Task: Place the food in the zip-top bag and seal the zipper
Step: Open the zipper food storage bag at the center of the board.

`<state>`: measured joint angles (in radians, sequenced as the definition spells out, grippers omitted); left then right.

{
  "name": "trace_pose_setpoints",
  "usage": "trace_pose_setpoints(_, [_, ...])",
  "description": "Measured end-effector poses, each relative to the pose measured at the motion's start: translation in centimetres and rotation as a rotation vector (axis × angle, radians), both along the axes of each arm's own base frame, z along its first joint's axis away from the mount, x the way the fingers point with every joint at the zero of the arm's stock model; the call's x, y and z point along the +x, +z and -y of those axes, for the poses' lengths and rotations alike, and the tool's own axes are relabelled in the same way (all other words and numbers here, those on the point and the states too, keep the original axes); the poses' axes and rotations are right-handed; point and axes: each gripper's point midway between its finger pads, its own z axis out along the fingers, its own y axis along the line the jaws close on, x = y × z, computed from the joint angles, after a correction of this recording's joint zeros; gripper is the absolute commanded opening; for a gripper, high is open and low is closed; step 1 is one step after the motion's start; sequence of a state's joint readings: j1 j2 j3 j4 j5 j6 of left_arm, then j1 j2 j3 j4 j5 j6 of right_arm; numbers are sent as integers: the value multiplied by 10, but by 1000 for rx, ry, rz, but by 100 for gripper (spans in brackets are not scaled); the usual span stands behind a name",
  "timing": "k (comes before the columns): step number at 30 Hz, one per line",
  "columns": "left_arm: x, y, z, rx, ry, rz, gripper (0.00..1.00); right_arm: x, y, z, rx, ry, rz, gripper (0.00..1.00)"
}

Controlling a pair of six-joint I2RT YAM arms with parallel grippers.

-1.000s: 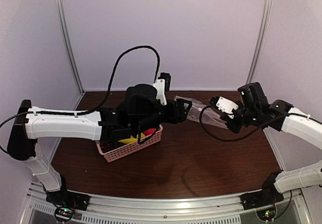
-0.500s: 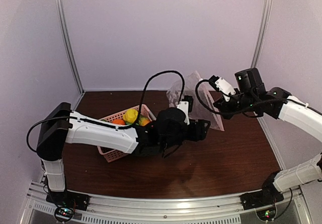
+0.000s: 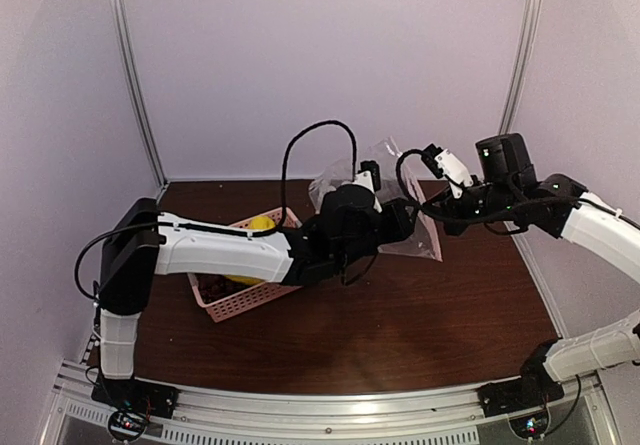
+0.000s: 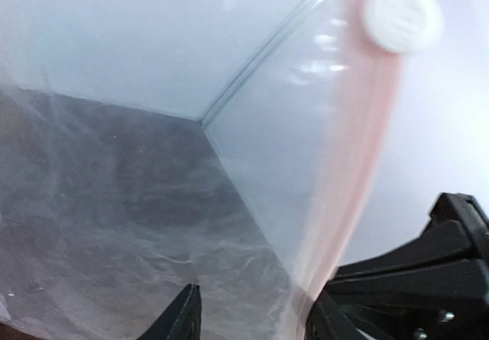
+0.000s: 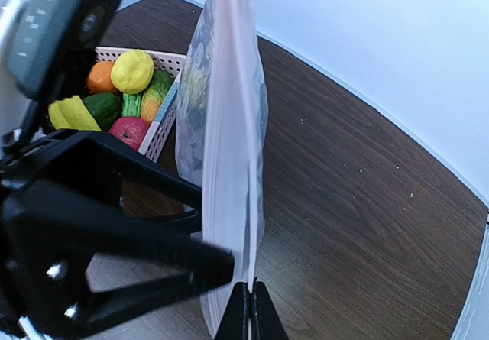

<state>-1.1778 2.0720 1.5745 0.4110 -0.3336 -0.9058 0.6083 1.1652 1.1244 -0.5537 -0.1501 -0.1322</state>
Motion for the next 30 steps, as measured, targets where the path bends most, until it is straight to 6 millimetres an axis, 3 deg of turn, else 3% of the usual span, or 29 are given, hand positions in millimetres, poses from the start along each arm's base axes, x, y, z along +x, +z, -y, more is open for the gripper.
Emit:
trace_pose_setpoints(3, [13,-16,-4,17,29,-37,14,-1,3,2,11,-6,8,0])
trace_pose_setpoints(6, [17,-26,-7,30,46,-62,0,0,3,6,11,-22,16,0])
trace_pose_setpoints(10, [16,-33,-9,35,52,-75,0,5,4,19,-4,-74,43,0])
trace_pose_setpoints(16, [5,-51,-8,45,-14,-54,0,22,8,56,-88,-251,130,0])
trace_pose_setpoints(20, [-2,-41,-2,5,-71,-20,0,28,3,73,-147,-322,154,0])
trace_pose_setpoints(23, [-5,-29,2,-34,-101,6,0,30,3,73,-158,-324,162,13])
trace_pose_setpoints(27, [-10,-22,6,-58,-135,25,0,32,-6,64,-162,-288,138,19])
trace_pose_setpoints(29, [-11,-21,7,-64,-146,30,0,35,-14,59,-166,-268,114,17])
trace_pose_setpoints(30, [-12,-21,7,-65,-150,31,0,36,-17,56,-167,-258,103,11])
